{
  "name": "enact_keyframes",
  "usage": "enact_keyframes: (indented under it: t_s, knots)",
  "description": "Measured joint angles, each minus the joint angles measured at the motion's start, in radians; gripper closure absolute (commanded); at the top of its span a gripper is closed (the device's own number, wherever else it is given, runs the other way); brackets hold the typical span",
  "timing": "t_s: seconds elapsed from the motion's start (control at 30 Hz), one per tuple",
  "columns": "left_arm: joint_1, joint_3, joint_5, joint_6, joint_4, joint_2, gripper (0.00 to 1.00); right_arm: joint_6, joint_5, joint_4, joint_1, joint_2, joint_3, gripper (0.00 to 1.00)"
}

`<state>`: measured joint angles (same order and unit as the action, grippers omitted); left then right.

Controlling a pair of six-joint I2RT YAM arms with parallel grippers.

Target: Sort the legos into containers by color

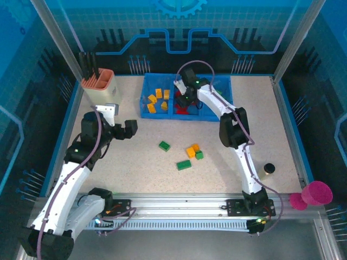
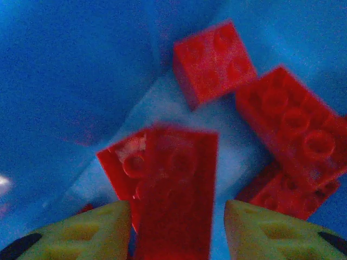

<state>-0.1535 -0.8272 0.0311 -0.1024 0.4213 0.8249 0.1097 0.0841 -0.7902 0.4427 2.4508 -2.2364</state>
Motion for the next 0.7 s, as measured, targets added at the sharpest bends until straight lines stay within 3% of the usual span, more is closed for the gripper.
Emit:
enact_keyframes:
  t_s: [0.37,0.7]
  knots:
    - [0.000,0.000,0.001,0.000,0.000,0.000,0.01,0.012,-0.040,0.050,0.025,-0.352,0.274,0.40]
    - [0.000,0.000,0.005,0.000,0.000,-0.020,0.01,-0.025,-0.032,0.039,0.198,-0.599,0.499,0.39]
